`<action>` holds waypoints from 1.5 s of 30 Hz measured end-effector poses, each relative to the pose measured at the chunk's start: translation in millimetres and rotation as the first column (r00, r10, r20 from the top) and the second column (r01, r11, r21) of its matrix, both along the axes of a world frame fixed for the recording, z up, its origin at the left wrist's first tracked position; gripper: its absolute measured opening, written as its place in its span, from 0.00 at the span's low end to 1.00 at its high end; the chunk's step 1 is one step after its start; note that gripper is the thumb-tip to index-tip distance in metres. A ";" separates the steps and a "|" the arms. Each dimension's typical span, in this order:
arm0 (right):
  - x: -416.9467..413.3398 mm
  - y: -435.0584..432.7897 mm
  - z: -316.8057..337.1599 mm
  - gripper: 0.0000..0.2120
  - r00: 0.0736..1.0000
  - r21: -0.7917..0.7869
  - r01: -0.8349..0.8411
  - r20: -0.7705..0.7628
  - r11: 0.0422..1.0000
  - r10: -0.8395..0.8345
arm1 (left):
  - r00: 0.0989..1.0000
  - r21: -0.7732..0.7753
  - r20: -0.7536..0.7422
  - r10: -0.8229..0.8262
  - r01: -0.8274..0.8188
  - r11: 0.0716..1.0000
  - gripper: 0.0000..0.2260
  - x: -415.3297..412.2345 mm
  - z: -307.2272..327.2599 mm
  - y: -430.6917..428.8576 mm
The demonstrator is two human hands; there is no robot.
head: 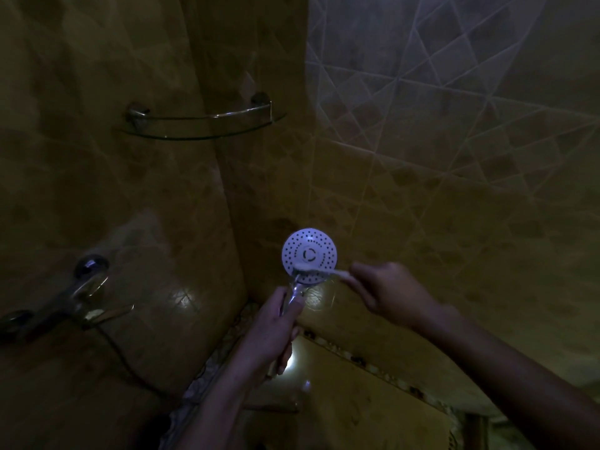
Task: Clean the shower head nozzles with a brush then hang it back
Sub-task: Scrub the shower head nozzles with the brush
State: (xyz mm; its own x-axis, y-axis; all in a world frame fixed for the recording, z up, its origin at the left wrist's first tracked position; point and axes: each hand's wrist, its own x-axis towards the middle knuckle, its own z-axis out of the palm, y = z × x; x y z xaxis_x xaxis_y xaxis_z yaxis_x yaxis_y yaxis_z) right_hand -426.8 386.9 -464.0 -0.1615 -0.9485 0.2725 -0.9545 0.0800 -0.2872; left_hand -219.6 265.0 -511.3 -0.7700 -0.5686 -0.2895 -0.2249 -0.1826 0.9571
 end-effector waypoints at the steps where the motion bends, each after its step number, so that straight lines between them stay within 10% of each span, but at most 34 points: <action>1: -5.5 -5.0 1.4 0.16 0.992 -0.038 0.127 0.023 0.991 -0.127 | 1.000 0.012 0.001 -0.001 0.001 1.000 0.10 1.6 0.8 -1.7; 3: -13.0 -12.0 3.6 0.15 0.953 -0.122 0.294 0.108 0.948 -0.282 | 1.000 0.040 0.001 0.002 -0.002 0.999 0.10 4.9 2.0 -5.8; 8: 6.4 -20.4 -2.1 0.17 0.998 -0.002 -0.031 0.052 1.000 0.031 | 1.000 0.096 -0.012 0.022 -0.021 0.995 0.12 13.1 3.6 -23.2; 12: -0.2 -49.3 -1.5 0.14 0.952 -0.146 0.292 0.144 0.945 -0.271 | 0.998 0.105 0.024 0.050 -0.052 0.993 0.12 19.7 3.8 -39.7; 16: 22.0 -61.8 -4.2 0.13 0.995 -0.045 -0.073 0.061 0.996 0.076 | 0.998 0.140 0.016 0.067 -0.069 0.988 0.12 27.8 7.9 -57.7; 21: 18.8 -94.6 0.8 0.13 0.978 -0.186 0.178 0.144 0.966 -0.153 | 0.994 0.201 -0.011 0.110 -0.105 0.974 0.11 35.5 18.5 -80.6; 25: 27.6 -108.8 0.0 0.15 0.989 -0.047 -0.147 -0.015 0.988 0.146 | 0.990 0.320 -0.045 0.131 -0.110 0.941 0.13 39.6 19.2 -98.9; 31: 10.7 -164.5 16.0 0.14 0.940 -0.022 0.298 0.182 0.954 -0.289 | 0.969 0.453 -0.082 0.232 -0.171 0.875 0.08 38.9 17.8 -136.3; 39: 5.0 -272.4 109.6 0.09 0.919 -0.198 0.173 0.384 0.965 -0.086 | 0.920 0.251 -0.109 0.376 -0.341 0.906 0.09 35.7 33.8 -179.1; 45: -11.7 -372.7 162.3 0.13 0.989 -0.092 0.132 0.080 0.987 -0.125 | 0.921 0.158 -0.103 0.375 -0.357 0.921 0.07 30.1 48.9 -197.3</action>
